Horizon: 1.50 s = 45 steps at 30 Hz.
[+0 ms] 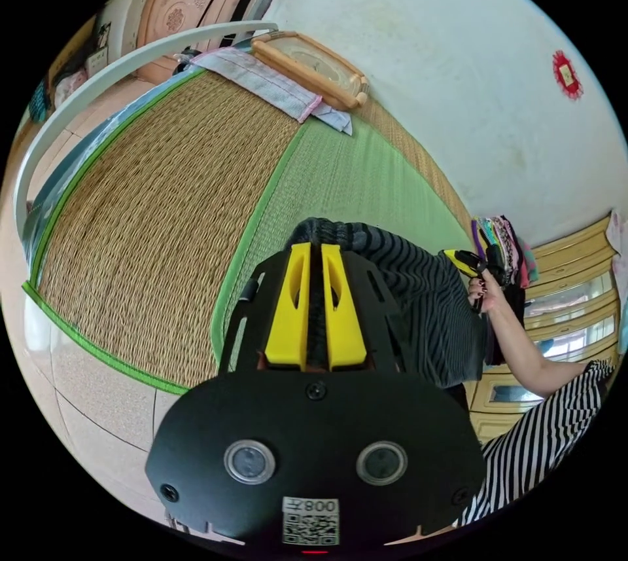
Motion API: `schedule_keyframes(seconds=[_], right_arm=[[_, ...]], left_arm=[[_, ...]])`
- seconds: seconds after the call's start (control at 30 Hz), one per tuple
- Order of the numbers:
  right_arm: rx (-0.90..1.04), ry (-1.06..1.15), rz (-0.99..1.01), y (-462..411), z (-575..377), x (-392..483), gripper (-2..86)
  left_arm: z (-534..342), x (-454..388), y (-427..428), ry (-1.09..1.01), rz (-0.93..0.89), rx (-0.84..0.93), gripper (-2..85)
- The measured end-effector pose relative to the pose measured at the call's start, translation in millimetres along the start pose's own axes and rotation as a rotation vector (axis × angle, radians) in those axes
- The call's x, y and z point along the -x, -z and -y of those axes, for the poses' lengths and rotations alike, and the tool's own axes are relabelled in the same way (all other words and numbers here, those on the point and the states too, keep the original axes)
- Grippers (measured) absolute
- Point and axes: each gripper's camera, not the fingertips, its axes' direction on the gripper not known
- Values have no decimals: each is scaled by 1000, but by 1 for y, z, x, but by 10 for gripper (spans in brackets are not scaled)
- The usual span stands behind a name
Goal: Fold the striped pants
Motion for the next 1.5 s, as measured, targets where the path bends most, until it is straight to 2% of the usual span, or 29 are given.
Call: schedule_keyframes(seconds=[0.1, 0.2, 0.3, 0.37, 0.43, 0.53, 0.57, 0.7, 0.83, 0.97, 1.2, 1.37, 1.5], right_arm=[[28, 2, -16, -3, 11, -2, 5], [37, 22, -16, 3, 15, 3, 6], [44, 46, -9, 11, 17, 9, 7], [52, 73, -13, 17, 17, 17, 7], [56, 106, -15, 26, 14, 25, 6], [-4, 144, -27, 57, 3, 39, 3], [-32, 157, -21, 74, -3, 43, 2], [-38, 227, -92, 104, -37, 59, 0], [58, 249, -240, 80, -73, 58, 0], [-21, 256, -229, 76, -106, 56, 0], [-88, 309, -260, 93, -114, 79, 0], [-122, 299, -187, 113, -113, 79, 0], [-124, 290, -160, 128, -105, 87, 0]], left_arm=[[2, -10, -3, -6, 47, -24, 32], [1, -42, -1, -98, 132, -98, 30], [1, -93, -19, -267, 23, -106, 25], [4, -143, -54, -431, -119, 5, 17], [5, -179, -85, -530, -155, 106, 10], [8, -219, -133, -635, -126, 246, 4], [7, -227, -149, -651, -64, 290, 3], [-1, -232, -175, -669, 0, 346, 1], [-4, -234, -181, -636, -30, 323, 4], [3, -244, -180, -616, -90, 284, 16], [18, -253, -203, -567, -178, 349, 38], [14, -249, -189, -507, -324, 232, 68], [20, -266, -220, -550, -235, 341, 83]])
